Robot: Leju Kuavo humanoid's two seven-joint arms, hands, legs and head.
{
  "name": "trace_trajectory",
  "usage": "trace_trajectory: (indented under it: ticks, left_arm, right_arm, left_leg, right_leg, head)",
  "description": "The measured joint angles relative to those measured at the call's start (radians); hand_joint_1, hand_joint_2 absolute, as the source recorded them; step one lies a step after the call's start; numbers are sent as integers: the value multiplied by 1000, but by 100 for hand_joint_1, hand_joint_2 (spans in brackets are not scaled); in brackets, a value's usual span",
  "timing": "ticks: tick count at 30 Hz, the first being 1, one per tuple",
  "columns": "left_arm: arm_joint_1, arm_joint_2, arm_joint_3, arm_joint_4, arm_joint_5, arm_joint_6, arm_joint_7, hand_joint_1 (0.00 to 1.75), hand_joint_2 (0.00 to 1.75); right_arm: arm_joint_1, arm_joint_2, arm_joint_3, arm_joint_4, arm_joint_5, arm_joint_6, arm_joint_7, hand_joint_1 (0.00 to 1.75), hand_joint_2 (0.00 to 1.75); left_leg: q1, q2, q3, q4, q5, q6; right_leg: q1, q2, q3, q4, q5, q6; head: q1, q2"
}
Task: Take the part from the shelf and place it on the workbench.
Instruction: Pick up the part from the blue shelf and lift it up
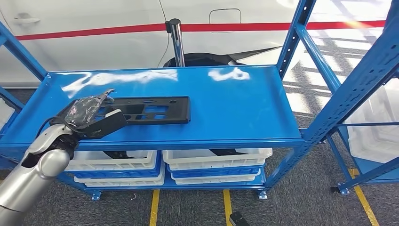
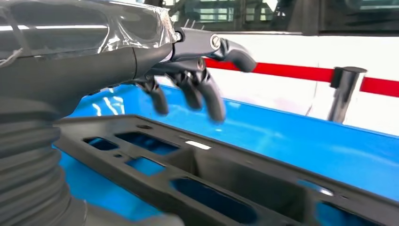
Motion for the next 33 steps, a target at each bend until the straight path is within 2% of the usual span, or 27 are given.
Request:
trace_trajectory:
  ticks: [2,3,5,6,7,8,10,11,12,13,16,18,20,21,22,23,24,26,27,28,31,33]
  left_arm:
    - [-2,4,-5,-11,25,-39,8,0,175]
    - [-4,7,-8,-19,39,-64,16,0,175]
    - [-5,15,-16,-32,64,-107,34,0,175]
    - [-4,19,-21,-38,74,-123,42,0,175]
    - [-3,23,-26,-45,82,-137,49,0,175]
    - [-4,29,-31,-53,91,-150,56,0,175]
    - [-12,44,-40,-77,112,-180,72,0,175]
    - [-19,51,-44,-89,124,-195,81,0,175]
    - [-25,58,-48,-101,138,-211,89,0,175]
    - [-29,64,-53,-110,154,-225,98,0,175]
    - [-35,77,-72,-138,191,-256,119,0,175]
    - [-42,85,-85,-156,204,-262,130,0,175]
    - [-47,90,-97,-168,213,-265,137,0,175]
    - [-47,91,-104,-171,216,-265,140,0,175]
    - [-47,93,-112,-174,217,-264,141,0,175]
    - [-47,95,-119,-176,215,-263,142,0,175]
    - [-48,98,-126,-178,210,-260,144,0,175]
    - [-53,105,-138,-182,191,-253,148,0,175]
    - [-57,110,-144,-184,181,-249,150,0,175]
    - [-60,114,-148,-185,172,-247,152,0,175]
    - [-62,125,-162,-188,150,-244,157,0,175]
    - [-63,134,-166,-188,131,-242,164,0,175]
  right_arm:
    - [0,0,3,0,2,0,0,0,175]
    - [0,0,3,0,3,1,0,0,175]
    - [0,0,4,0,5,4,0,0,175]
    - [1,0,4,0,6,6,0,0,175]
    - [2,1,5,0,6,9,0,0,175]
    - [3,1,6,0,6,12,0,0,175]
    - [6,3,7,0,3,16,-1,0,175]
    - [7,4,7,0,1,17,-1,0,175]
    - [8,5,7,0,-1,18,-1,0,175]
    - [10,5,7,0,-2,19,-2,0,175]
    - [19,8,7,0,-5,21,-2,0,175]
    - [23,8,7,0,-9,21,-3,0,175]
    - [26,9,7,0,-13,21,-4,0,175]
    - [28,9,7,0,-13,21,-5,0,175]
    - [30,9,7,1,-14,21,-6,0,175]
    - [32,9,7,2,-15,21,-6,0,175]
    - [33,9,7,3,-17,21,-8,0,175]
    - [33,9,7,3,-21,21,-11,0,175]
    - [32,9,7,3,-22,21,-13,0,175]
    - [32,10,7,4,-23,21,-14,0,175]
    - [33,11,7,4,-24,21,-16,0,175]
    - [33,12,7,4,-25,21,-18,0,175]
  left_leg:
    - [4,0,-17,38,-28,-10]
    - [7,0,-39,90,-58,-16]
    - [11,0,-105,240,-127,-26]
    - [13,0,-133,301,-146,-29]
    - [13,0,-146,326,-147,-29]
    - [13,0,-138,305,-128,-29]
    - [14,1,-74,163,-57,-27]
    - [12,0,-39,88,-29,-25]
    - [10,-1,-14,36,-12,-22]
    - [7,-2,-3,11,-6,-19]
    - [4,-2,-2,4,1,0]
    - [7,-1,-1,-1,6,13]
    - [5,1,-1,-1,7,20]
    - [2,1,-1,-1,7,21]
    - [0,1,-1,0,7,21]
    - [-1,1,0,0,7,21]
    - [-1,0,0,0,7,21]
    - [-4,-1,-1,5,4,17]
    - [-5,-1,-3,8,2,14]
    - [-7,-1,-5,10,0,10]
    - [-4,-1,-10,16,-5,2]
    - [1,-1,-33,70,-41,-9]
  right_leg:
    - [-3,0,0,-3,3,-10]
    - [-5,-1,0,-4,4,-13]
    - [-3,-2,0,-3,4,-16]
    - [-2,-3,0,-3,4,-16]
    - [-1,-3,0,-3,4,-16]
    - [-1,-3,0,-3,4,-16]
    - [-2,-2,1,-3,4,-15]
    - [0,-2,0,-2,4,-13]
    - [1,-2,-1,-2,5,-9]
    - [2,-2,-2,-2,6,-5]
    - [2,-2,-7,3,4,9]
    - [1,-3,-35,68,-39,18]
    - [0,-3,-97,210,-110,20]
    - [0,-3,-126,275,-134,20]
    - [0,-3,-142,310,-141,19]
    - [0,-3,-136,303,-128,17]
    - [0,-3,-111,253,-99,14]
    - [0,-3,-33,102,-39,9]
    - [0,-3,-6,47,-23,7]
    - [1,-2,7,18,-17,4]
    - [3,-2,7,10,-15,-7]
    - [-1,-2,7,8,-12,-14]
  head:
    - [-2,0]
    - [-2,0]
    - [-4,0]
    - [-4,0]
    - [-4,0]
    - [-4,0]
    - [-4,0]
    - [-4,0]
    - [-4,0]
    - [-4,0]
    - [-3,0]
    - [-2,0]
    - [-1,0]
    - [-1,0]
    - [-1,0]
    - [-1,0]
    - [-1,0]
    - [-1,0]
    - [-1,0]
    - [-1,0]
    - [-2,0]
    - [-4,0]
